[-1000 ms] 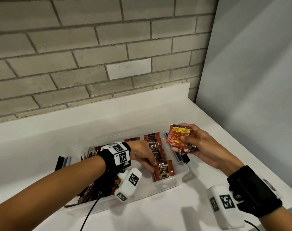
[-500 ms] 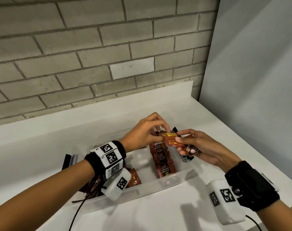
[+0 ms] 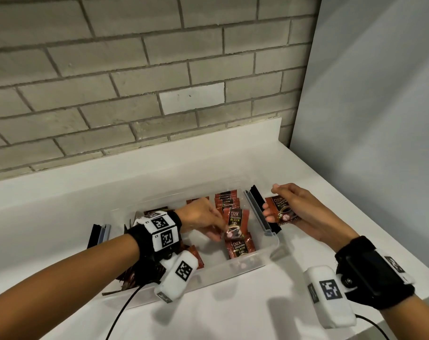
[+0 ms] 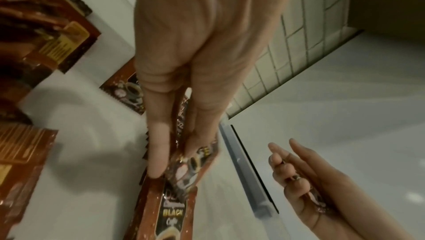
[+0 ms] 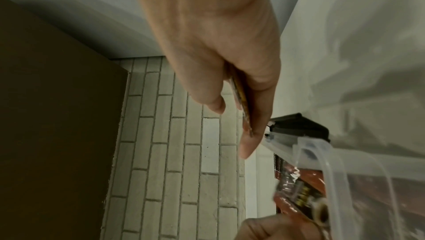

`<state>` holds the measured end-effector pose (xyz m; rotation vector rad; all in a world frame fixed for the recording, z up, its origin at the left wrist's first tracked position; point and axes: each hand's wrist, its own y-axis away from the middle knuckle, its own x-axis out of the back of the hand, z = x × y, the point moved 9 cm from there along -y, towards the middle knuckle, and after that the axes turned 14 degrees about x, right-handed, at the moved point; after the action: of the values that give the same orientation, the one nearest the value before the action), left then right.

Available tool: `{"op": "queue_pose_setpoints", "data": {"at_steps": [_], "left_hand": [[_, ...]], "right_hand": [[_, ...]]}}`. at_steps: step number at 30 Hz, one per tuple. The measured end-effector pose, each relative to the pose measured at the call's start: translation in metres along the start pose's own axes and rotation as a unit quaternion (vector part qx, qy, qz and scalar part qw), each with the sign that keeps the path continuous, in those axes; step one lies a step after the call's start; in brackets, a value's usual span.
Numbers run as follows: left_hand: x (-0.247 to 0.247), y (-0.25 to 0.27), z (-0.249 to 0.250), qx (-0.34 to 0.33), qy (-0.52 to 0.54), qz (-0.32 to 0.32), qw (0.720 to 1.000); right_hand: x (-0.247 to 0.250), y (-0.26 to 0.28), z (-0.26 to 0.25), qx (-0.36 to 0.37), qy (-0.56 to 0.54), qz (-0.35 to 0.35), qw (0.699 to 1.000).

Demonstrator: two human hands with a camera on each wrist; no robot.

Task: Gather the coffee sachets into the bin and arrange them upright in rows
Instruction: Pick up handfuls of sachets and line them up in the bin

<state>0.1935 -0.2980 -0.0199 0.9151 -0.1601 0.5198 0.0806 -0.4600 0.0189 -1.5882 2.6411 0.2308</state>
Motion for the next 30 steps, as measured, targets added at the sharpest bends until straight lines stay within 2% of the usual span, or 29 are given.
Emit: {"op": "queue_pose_setpoints", "data": {"at_steps": [4, 8, 12, 16, 21, 24, 25, 27, 30], "left_hand": [[-0.018, -0.008, -0.021, 0.097, -0.059, -0.038, 0.993], [-0.035, -0.009, -0.024, 0.12, -0.102, -0.078, 0.985], [-0.047, -0.005, -0.018, 0.143, -0.164, -0.062, 0.974], [-0.055, -0.007, -0.012, 0.139, -0.21, -0.039, 0.967], [-0.048, -0.001, -0.01, 0.147, -0.198, -0.057, 0.967], [-0.032, 0.004, -0.015, 0.155, -0.205, -0.043, 0.966], [-0.025, 0.001, -0.017, 0.156, -0.206, -0.027, 0.966], [-0.013, -0.004, -0.022, 0.154, -0.198, -0.001, 0.968], [-0.006, -0.012, -0.03, 0.155, -0.13, 0.001, 0.979]], "right_hand": [[-0.004, 0.001, 0.001, -0.002, -0.014, -0.006, 1.0], [-0.013, 0.004, 0.0, -0.007, -0.072, -0.026, 0.997], [-0.016, 0.005, 0.002, -0.006, -0.104, -0.054, 0.993], [-0.013, 0.003, 0.008, -0.004, -0.072, -0.066, 0.995], [-0.024, 0.004, -0.003, 0.027, -0.04, -0.125, 0.991], [-0.036, 0.003, -0.008, 0.048, 0.042, -0.142, 0.988], [-0.042, 0.002, -0.009, 0.063, 0.095, -0.159, 0.981], [-0.059, 0.002, -0.01, 0.102, 0.215, -0.219, 0.946], [-0.092, 0.008, -0.002, 0.147, 0.357, -0.334, 0.86]]}}
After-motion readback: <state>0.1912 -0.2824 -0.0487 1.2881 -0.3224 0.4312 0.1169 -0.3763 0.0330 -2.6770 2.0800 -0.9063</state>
